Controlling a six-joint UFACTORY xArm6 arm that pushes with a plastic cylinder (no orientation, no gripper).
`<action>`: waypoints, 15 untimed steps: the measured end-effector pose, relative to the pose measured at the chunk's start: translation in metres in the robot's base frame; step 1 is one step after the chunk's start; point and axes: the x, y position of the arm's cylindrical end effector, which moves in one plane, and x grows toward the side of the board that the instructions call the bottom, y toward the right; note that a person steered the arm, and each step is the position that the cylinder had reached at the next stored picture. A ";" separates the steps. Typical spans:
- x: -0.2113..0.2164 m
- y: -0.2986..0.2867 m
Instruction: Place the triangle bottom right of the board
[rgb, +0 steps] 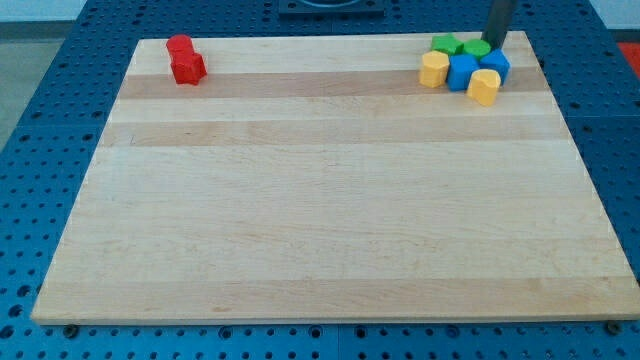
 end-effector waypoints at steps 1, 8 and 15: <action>0.013 -0.019; 0.020 -0.011; 0.184 -0.045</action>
